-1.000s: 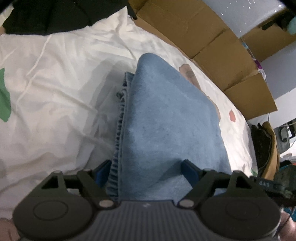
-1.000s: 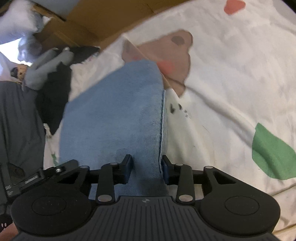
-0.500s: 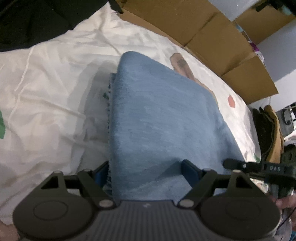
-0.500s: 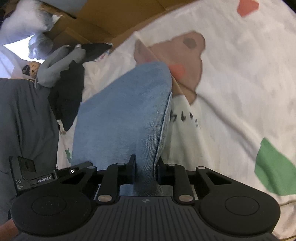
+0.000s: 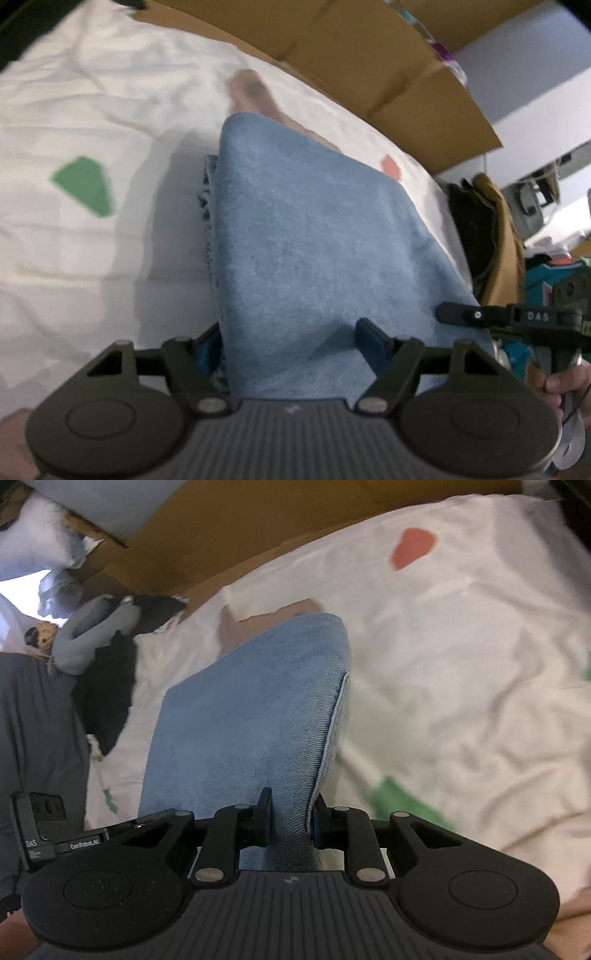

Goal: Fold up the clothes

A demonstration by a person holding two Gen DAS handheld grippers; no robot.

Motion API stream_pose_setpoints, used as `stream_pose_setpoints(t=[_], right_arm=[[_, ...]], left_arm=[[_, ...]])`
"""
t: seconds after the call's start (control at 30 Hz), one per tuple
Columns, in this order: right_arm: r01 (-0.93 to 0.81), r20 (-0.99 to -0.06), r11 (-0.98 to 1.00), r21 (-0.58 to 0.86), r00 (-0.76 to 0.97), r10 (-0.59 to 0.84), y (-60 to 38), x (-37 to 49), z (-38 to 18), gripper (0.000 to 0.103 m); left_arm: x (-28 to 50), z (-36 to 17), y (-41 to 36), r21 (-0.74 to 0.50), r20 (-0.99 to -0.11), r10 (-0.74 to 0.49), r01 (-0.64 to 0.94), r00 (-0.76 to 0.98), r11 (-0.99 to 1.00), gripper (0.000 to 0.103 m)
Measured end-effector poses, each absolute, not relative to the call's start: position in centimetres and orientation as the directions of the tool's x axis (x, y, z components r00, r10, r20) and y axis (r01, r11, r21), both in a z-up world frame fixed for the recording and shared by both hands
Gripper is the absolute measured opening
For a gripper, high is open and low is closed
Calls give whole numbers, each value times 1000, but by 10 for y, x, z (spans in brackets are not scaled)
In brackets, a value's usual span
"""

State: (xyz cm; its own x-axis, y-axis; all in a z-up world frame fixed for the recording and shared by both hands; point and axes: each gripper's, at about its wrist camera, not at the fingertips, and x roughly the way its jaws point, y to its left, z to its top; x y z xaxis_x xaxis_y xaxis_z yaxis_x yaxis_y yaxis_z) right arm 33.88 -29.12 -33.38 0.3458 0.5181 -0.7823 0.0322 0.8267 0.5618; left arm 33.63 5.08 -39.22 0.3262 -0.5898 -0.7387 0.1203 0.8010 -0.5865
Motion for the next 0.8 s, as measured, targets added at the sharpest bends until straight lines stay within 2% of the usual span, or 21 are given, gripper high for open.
stream_pose_setpoints(t=[0.27,0.43,0.53,0.8], right_arm=[[-49,-861,884,465,206,464,-336,368,-328,20],[-268,-931,902,339,40,362,-310,396,-332,21],[-365,-941,876,315,5,340,-299,401,-328,21],[-257,-894,878,405,92,439,-330,380,-346,21]], left_arm=[[342,-397,10,-620,-708,-643,179,293,764,73],[335,-398,18,-631,-699,-650,170,296,756,68],[333,-399,26,-647,-692,-657,148,298,748,65],[324,-391,36,-620,-710,-627,138,321,772,63]])
